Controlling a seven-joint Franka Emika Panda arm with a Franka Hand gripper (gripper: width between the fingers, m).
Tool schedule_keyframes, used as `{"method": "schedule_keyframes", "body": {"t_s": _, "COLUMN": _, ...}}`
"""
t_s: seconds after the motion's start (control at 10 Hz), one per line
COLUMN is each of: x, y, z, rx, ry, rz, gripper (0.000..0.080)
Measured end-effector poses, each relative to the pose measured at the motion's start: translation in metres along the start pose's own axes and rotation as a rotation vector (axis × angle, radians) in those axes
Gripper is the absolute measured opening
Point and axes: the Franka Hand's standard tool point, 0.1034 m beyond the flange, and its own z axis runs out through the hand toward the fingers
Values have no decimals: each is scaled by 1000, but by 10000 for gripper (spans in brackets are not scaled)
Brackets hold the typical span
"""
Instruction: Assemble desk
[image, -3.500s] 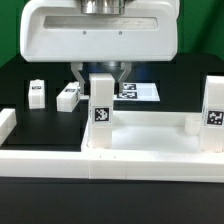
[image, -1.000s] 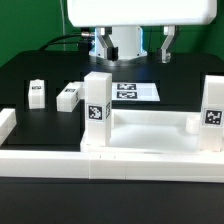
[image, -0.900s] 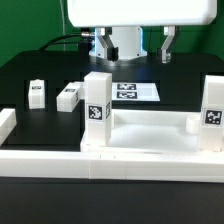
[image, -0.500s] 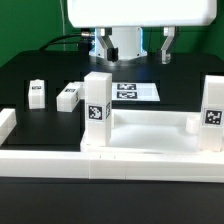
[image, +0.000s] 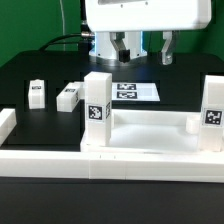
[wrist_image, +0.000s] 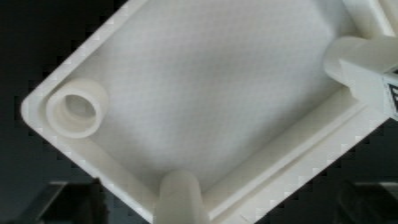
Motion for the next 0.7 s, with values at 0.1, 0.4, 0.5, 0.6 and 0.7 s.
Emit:
{"method": "schedule_keyframes", "body": {"t_s": 0.1, "x": 0, "y": -1, "z": 0, "rx": 3, "ry": 0, "rz": 23, "gripper": 648}}
{"method": "schedule_keyframes", "body": {"t_s": 0.4, "x": 3, "y": 3, "z": 1, "rx": 20, "ry": -14, "rz": 240, "gripper": 648}}
{"method": "schedule_keyframes", "body": {"t_s": 0.5, "x": 3, "y": 9, "z": 5, "rx": 20, "ry": -25, "rz": 368, "gripper": 648}}
{"method": "schedule_keyframes", "body": {"t_s": 0.6, "x": 2, "y": 14, "z": 12, "rx": 11, "ry": -32, "rz": 459, "gripper": 648}}
{"method": "schedule_keyframes", "body": {"t_s": 0.7, "x": 0, "y": 16, "z": 17, "rx": 5, "ry": -37, "rz": 527, "gripper": 648}}
